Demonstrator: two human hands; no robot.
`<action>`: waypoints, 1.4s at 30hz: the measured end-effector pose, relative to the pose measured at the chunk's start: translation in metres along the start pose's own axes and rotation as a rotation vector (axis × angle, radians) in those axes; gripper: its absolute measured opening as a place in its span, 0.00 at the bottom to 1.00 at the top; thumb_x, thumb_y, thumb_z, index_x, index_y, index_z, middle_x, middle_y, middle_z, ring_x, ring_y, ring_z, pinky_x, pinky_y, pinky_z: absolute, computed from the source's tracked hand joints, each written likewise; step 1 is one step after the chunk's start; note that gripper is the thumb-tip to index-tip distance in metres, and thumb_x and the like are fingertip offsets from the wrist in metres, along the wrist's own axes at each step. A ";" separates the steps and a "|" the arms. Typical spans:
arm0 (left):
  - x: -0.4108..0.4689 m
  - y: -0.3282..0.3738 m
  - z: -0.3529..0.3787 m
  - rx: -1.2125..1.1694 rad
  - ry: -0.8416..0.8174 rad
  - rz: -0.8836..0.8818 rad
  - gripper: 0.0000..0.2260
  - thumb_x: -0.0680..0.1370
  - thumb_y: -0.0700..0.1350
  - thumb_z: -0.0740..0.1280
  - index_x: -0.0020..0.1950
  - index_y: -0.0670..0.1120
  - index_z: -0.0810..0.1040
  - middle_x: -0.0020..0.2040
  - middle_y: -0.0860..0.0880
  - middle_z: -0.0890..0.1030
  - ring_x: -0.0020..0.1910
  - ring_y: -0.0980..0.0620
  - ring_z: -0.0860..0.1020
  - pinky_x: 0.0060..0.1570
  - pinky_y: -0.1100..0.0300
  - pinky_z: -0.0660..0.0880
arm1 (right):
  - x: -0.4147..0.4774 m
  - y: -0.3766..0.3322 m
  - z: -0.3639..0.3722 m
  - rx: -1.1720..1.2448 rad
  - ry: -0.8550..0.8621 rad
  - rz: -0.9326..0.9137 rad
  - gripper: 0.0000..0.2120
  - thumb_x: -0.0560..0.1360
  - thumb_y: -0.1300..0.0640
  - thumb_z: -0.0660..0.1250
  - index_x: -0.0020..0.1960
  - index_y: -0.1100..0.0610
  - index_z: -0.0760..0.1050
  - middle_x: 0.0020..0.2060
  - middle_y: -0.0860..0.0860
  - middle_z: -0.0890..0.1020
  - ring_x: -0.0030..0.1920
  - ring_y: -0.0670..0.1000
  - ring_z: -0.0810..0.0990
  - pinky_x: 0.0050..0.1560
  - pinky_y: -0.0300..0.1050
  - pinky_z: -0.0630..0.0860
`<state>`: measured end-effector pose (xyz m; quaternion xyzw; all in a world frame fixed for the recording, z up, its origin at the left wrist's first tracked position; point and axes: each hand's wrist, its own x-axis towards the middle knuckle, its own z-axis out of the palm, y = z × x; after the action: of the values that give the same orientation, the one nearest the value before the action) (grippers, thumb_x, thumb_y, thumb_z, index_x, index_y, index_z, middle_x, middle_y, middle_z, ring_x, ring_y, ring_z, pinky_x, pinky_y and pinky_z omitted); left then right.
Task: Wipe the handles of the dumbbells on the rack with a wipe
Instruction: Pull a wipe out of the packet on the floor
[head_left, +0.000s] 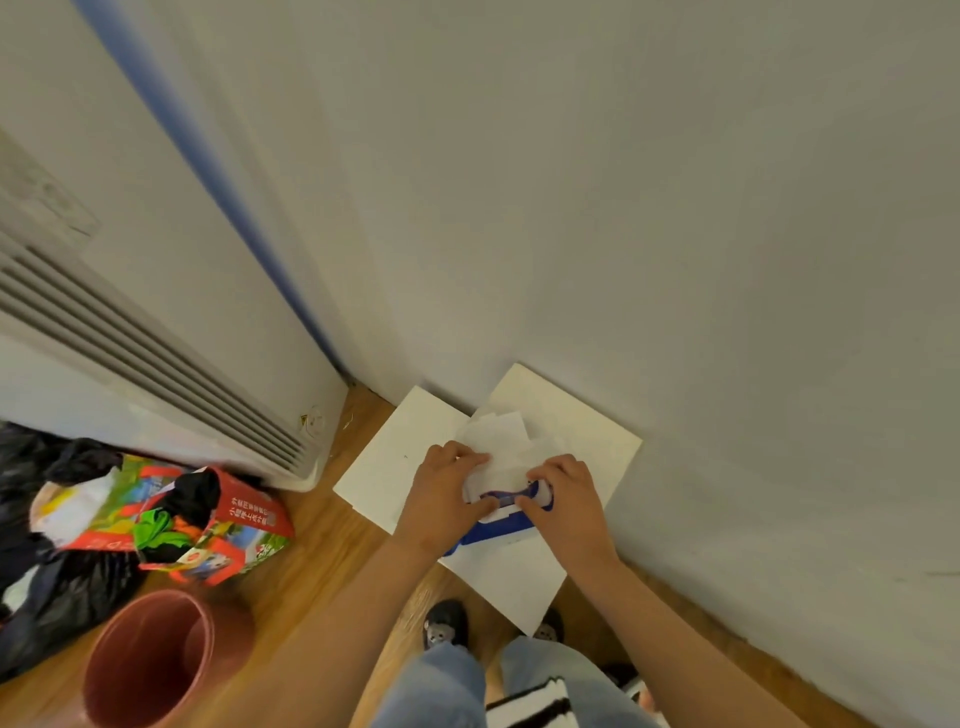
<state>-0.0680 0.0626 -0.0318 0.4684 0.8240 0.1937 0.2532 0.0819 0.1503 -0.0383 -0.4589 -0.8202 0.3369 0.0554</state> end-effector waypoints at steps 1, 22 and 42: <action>0.000 0.002 -0.001 0.060 0.016 0.028 0.23 0.76 0.56 0.70 0.69 0.53 0.72 0.67 0.52 0.71 0.65 0.53 0.66 0.67 0.64 0.62 | 0.000 0.002 0.000 0.016 -0.001 0.015 0.14 0.76 0.50 0.68 0.58 0.56 0.74 0.59 0.50 0.73 0.57 0.44 0.71 0.51 0.24 0.65; 0.012 0.026 0.005 0.132 -0.094 0.192 0.15 0.80 0.55 0.63 0.66 0.55 0.76 0.61 0.52 0.75 0.61 0.52 0.71 0.63 0.63 0.68 | -0.009 0.007 0.009 0.208 0.136 0.068 0.08 0.80 0.59 0.62 0.56 0.59 0.77 0.56 0.51 0.75 0.49 0.43 0.72 0.49 0.16 0.63; 0.018 0.016 0.009 0.092 -0.138 0.235 0.13 0.82 0.46 0.60 0.66 0.50 0.76 0.63 0.46 0.76 0.62 0.47 0.73 0.69 0.58 0.66 | -0.008 0.006 0.010 0.193 0.054 0.078 0.11 0.81 0.58 0.60 0.61 0.57 0.75 0.61 0.52 0.74 0.54 0.43 0.70 0.48 0.19 0.64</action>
<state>-0.0595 0.0868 -0.0344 0.5852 0.7521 0.1514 0.2628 0.0866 0.1411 -0.0477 -0.4919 -0.7637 0.4038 0.1081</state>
